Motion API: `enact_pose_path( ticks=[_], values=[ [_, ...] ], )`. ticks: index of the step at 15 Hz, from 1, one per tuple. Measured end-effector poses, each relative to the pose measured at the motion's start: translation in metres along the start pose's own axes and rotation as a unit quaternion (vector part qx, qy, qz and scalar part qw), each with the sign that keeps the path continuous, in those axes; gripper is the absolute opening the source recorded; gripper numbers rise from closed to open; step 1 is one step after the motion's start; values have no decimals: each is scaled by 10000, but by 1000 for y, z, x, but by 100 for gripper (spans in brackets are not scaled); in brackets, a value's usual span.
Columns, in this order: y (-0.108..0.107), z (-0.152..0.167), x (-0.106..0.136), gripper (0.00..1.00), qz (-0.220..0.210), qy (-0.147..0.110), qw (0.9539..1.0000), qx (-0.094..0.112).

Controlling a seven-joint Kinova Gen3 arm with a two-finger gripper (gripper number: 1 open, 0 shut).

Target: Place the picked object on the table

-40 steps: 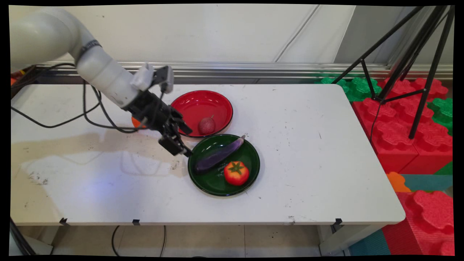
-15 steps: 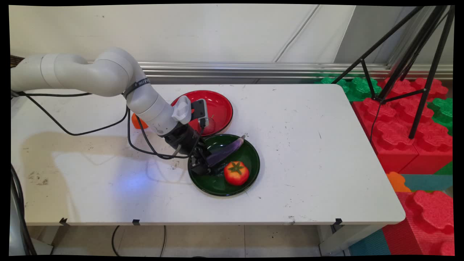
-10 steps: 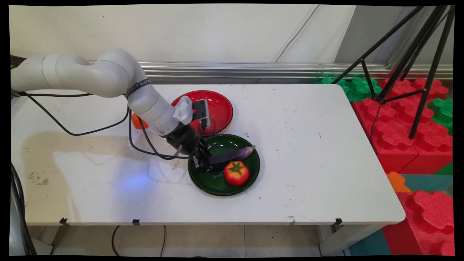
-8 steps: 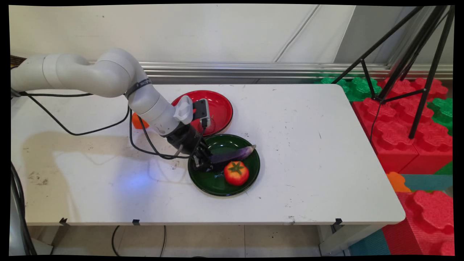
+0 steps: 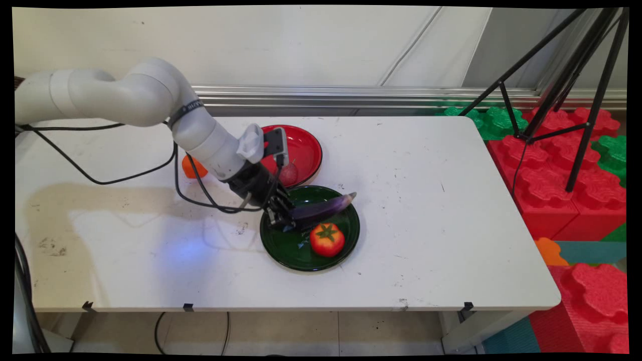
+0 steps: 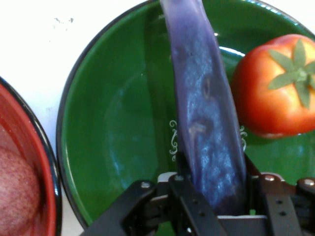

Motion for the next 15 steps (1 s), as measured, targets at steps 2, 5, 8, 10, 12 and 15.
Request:
enact_pose_path(
  ticks=[2,5,8,10,12,15],
  values=[
    [-1,-12,1,0,39,91,10000,-14],
    [-3,-34,0,0,116,217,9997,-19],
    [-6,-55,-2,0,203,309,9993,-31],
    [-7,-71,-6,0,280,356,9990,-50],
    [-9,-87,-11,0,375,375,9986,-69],
    [-13,-107,-21,0,468,351,9983,-54]
  ],
)
